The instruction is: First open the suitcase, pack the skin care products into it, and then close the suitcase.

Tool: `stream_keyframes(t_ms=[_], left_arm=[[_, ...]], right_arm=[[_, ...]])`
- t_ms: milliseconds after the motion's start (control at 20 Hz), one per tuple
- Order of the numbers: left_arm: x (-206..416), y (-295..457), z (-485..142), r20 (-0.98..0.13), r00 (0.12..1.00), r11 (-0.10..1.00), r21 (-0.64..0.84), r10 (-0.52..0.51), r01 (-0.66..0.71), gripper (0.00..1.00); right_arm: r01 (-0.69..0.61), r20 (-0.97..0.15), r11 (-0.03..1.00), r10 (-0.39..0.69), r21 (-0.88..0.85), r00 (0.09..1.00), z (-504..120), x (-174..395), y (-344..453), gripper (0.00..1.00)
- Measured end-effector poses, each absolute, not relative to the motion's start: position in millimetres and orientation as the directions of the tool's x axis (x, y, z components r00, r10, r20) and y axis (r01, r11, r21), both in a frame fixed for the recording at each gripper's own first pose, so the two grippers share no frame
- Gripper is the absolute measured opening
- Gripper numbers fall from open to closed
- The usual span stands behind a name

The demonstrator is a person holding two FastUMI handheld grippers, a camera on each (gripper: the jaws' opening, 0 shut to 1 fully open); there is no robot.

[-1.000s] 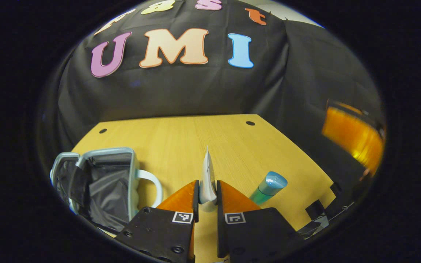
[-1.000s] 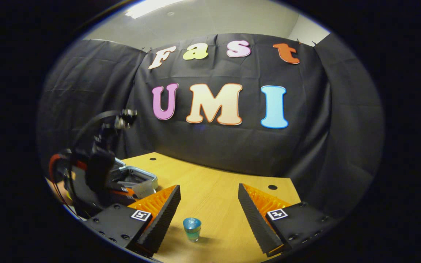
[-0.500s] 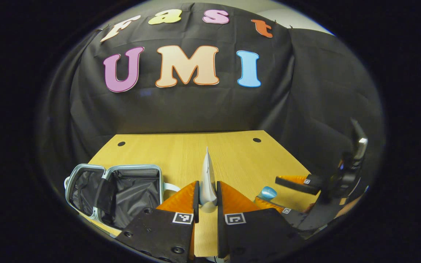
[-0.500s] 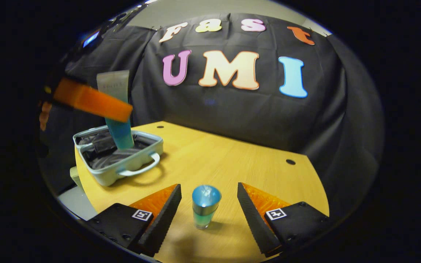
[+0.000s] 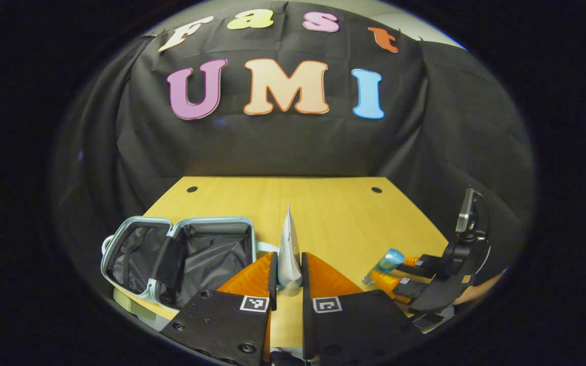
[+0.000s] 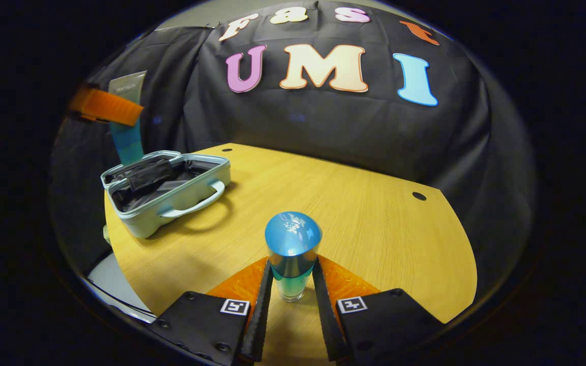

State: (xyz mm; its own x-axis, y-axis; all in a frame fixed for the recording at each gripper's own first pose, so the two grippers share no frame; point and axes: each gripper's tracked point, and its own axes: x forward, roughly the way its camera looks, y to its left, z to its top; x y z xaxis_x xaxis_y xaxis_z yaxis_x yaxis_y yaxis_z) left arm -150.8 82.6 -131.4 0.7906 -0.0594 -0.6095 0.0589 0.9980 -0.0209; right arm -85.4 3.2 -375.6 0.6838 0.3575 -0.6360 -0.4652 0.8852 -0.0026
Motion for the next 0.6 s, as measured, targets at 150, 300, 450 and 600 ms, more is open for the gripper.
stream_keyframes(t_ms=[150, 300, 450, 600], left_arm=[[-157.6, 116.1, -147.0, -0.661, 0.75, 1.0, 0.01, -0.009, 0.021, 0.17], [-164.9, 155.3, -170.6, -0.726, 0.687, 0.999, 0.036, 0.041, -0.021, 0.17], [-171.6, 188.1, -197.8, -0.788, 0.613, 0.998, 0.045, 0.064, -0.047, 0.17], [-175.1, 211.9, -228.1, -0.835, 0.546, 0.997, 0.036, 0.064, -0.062, 0.17]], right_arm=[[-0.449, -0.654, 0.892, 0.363, 0.039, 0.664, -364.1, -89.4, 10.6, 0.45], [-0.449, -0.646, 0.89, 0.386, 0.074, 0.658, -339.1, -88.0, 25.3, 0.45], [-0.463, -0.632, 0.88, 0.42, 0.107, 0.651, -310.2, -87.0, 47.4, 0.46], [-0.471, -0.644, 0.867, 0.454, 0.162, 0.615, -292.6, -91.0, 74.2, 0.46]])
